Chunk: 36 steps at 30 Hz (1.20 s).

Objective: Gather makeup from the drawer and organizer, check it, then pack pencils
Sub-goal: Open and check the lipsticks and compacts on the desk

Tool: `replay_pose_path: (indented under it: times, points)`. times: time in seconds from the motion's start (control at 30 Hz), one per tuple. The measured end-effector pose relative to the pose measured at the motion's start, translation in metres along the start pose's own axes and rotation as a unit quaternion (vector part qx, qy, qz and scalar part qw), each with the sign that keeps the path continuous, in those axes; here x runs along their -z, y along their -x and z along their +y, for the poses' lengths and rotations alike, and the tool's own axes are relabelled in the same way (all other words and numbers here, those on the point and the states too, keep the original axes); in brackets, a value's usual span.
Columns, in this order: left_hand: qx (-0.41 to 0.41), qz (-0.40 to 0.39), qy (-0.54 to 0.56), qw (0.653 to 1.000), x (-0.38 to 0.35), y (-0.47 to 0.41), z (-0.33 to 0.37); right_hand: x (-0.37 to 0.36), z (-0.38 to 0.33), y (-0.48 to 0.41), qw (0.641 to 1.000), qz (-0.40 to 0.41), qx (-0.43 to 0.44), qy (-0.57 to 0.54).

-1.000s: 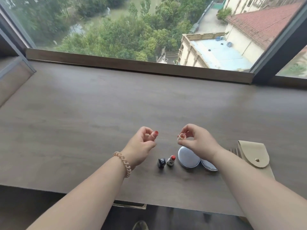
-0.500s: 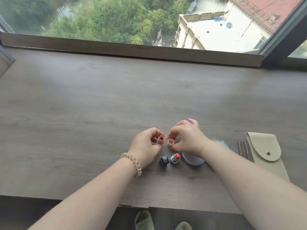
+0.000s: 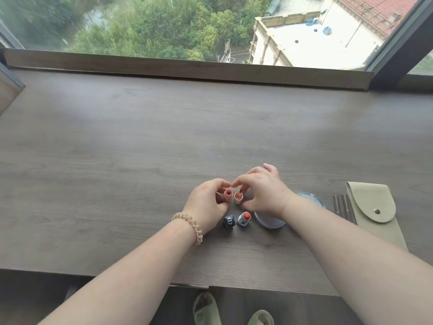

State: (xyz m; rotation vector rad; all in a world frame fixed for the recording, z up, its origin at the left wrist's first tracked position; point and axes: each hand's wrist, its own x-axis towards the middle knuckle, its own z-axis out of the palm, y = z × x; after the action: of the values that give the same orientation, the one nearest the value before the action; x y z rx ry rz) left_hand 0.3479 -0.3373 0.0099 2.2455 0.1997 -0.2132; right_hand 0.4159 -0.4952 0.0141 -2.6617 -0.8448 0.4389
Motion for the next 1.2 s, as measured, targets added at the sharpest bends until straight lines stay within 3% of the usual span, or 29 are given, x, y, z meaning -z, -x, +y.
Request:
replay_pose_path:
  times: [0.27,0.47,0.53,0.63,0.7,0.77,0.83,0.9,1.03,1.2]
  points:
    - [0.032,0.026,0.03,0.999,0.005,0.01,0.005,0.026,0.023,0.04,0.998,0.061,-0.022,-0.016]
    - [-0.008,0.149,0.133,0.98,0.005,0.024,0.028,0.011,0.021,0.063,0.993,-0.049,-0.037,0.1]
    - [-0.024,0.174,0.152,0.973,0.006,0.028,0.041,0.005,0.019,0.064,0.992,-0.052,-0.049,0.107]
    - [-0.067,0.19,0.161,0.966,0.009,0.039,0.066,0.006,0.016,0.069,0.995,-0.017,-0.079,0.052]
    - [-0.11,0.191,0.154,0.963,0.012,0.047,0.083,0.02,0.012,0.076,0.992,0.036,-0.102,-0.071]
    - [-0.122,0.167,0.163,0.965,0.014,0.054,0.095,0.047,0.007,0.088,0.951,0.058,-0.123,-0.278]
    - [-0.088,0.112,0.223,0.964,0.015,0.061,0.107,0.076,0.004,0.103,0.874,0.039,-0.1,-0.475]
    - [-0.032,0.031,0.321,0.946,0.013,0.07,0.122,0.099,0.006,0.118,0.833,0.023,-0.069,-0.548]
    - [0.011,-0.111,0.455,0.883,0.002,0.087,0.146,0.124,0.005,0.14,0.838,0.008,-0.02,-0.546]
    - [0.001,-0.117,0.521,0.845,-0.014,0.103,0.174,0.141,0.008,0.169,0.854,0.035,0.0,-0.52]
